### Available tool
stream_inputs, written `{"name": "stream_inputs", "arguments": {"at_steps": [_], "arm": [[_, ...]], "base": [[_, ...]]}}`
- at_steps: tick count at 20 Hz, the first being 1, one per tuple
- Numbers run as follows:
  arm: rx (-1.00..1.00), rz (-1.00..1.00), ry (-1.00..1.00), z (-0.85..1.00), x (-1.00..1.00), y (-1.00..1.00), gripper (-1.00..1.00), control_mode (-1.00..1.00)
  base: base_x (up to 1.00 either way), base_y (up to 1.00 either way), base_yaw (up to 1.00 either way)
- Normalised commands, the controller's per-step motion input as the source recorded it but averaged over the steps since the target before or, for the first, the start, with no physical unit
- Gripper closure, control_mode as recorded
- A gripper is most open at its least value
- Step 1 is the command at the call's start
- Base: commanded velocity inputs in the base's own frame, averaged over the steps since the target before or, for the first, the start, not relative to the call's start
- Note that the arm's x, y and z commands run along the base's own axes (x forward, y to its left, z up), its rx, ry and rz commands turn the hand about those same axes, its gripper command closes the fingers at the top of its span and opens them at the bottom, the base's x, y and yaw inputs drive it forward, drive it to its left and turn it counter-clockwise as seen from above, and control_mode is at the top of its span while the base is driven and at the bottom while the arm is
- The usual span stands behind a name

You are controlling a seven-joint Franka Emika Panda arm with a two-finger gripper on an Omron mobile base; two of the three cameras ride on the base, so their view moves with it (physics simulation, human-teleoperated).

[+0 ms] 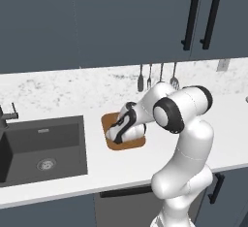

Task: Pick up the sponge from the counter and clean the cutting board by briefly scrubbing or pressing down on the cutting board. Once finished, release the sponge.

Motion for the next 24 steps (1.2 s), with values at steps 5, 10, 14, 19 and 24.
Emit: {"name": "stream_inputs", "arguments": {"at_steps": [5,10,14,19,24], "arm": [[0.0,-0.04,0.01,-0.44,0.27,0.0,1.0,-1.0],[0.0,-0.05,0.0,-0.59,0.11,0.03,1.0,-1.0],[-0.09,-0.05,0.0,-0.76,0.01,0.23,1.0,-1.0],[-0.07,-0.06,0.0,-0.64,0.05,0.16,1.0,-1.0],[0.0,-0.01,0.04,-0.57,0.06,-0.02,1.0,-1.0]], "base": [[0.0,0.0,0.0],[0.0,0.0,0.0],[0.0,0.0,0.0],[0.0,0.0,0.0],[0.0,0.0,0.0]]}}
